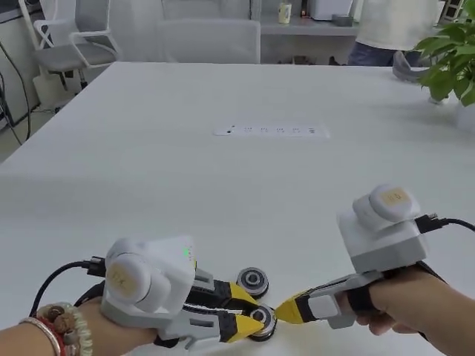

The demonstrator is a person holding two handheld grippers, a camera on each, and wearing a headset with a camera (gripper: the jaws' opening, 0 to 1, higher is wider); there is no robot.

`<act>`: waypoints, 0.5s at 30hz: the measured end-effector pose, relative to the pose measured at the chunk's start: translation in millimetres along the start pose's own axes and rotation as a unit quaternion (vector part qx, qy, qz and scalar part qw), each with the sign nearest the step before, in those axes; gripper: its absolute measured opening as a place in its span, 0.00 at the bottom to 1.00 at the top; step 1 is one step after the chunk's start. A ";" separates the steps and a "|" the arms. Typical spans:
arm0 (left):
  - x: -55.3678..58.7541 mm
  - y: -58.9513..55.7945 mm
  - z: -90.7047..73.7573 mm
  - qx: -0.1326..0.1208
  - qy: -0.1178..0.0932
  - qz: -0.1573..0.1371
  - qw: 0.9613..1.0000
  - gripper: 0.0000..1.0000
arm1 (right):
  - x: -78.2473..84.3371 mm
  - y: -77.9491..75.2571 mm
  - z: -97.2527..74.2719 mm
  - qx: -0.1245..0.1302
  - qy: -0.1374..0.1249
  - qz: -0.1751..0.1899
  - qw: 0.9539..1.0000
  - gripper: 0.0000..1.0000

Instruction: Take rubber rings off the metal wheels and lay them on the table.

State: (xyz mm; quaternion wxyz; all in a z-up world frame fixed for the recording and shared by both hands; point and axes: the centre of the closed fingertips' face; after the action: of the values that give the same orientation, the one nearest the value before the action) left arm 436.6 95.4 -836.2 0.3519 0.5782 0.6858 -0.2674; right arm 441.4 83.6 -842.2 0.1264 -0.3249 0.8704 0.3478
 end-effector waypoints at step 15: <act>-1.3 0.3 0.9 0.001 -0.005 -0.005 1.000 0.07 | -3.1 6.3 -1.0 -0.002 -0.007 0.003 1.000 0.00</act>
State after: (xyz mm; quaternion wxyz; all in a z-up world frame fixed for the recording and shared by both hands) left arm 437.1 94.0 -835.7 0.3538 0.5737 0.6867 -0.2724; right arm 439.7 87.8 -836.8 0.1309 -0.3201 0.8698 0.3519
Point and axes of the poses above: the centre of the closed fingertips' face, and the gripper's own axes: z roughly forward along the fingers, y roughly to its left, x roughly out of its underside, and after that the axes turned 9 degrees about y, right-handed
